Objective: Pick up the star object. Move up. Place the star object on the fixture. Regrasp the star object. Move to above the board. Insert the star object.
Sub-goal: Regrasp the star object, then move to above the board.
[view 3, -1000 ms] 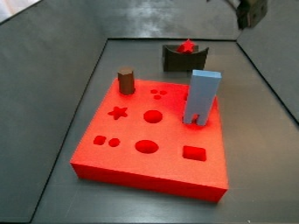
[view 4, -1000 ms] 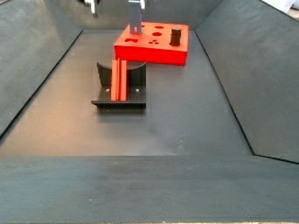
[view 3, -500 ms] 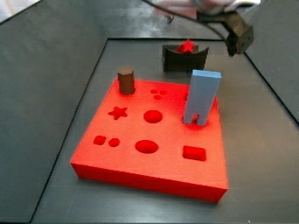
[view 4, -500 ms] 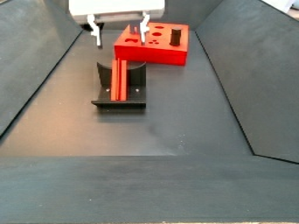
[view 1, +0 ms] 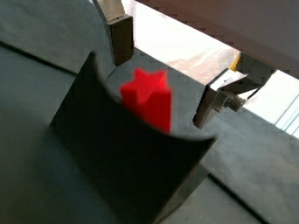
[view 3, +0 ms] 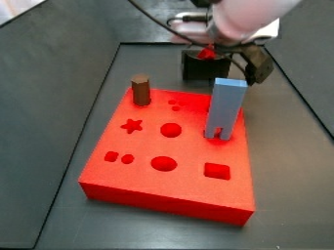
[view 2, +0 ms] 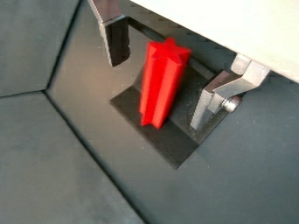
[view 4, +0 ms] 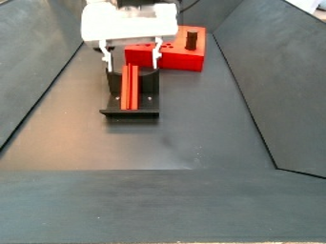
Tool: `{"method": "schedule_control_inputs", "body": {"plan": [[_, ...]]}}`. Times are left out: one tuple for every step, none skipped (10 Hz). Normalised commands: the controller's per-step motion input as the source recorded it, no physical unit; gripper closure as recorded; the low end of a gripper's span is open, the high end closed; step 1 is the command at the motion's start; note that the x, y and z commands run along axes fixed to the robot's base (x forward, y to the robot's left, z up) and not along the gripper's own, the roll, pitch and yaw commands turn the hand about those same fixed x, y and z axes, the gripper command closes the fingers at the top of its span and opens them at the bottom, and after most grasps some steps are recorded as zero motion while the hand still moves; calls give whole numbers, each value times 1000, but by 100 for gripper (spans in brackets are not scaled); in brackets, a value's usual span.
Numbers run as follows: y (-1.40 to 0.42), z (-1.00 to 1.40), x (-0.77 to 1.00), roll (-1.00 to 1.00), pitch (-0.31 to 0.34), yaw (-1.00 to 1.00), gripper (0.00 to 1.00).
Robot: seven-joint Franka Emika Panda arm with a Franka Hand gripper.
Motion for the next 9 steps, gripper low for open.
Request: {"method": "schedule_control_inputs", "body": {"plan": [[2, -543, 85, 65, 20, 14, 0], [-1, -367, 75, 64, 13, 29, 0], [-1, -277, 74, 61, 12, 36, 0], [0, 0, 0, 0, 0, 0, 100], [-45, 1000, -11, 329, -43, 102, 100], [-47, 1000, -12, 318, -45, 97, 100], [-48, 1000, -13, 232, -58, 69, 100], [-44, 1000, -14, 161, -67, 45, 100], [-42, 1000, -17, 101, -70, 17, 100]]}}
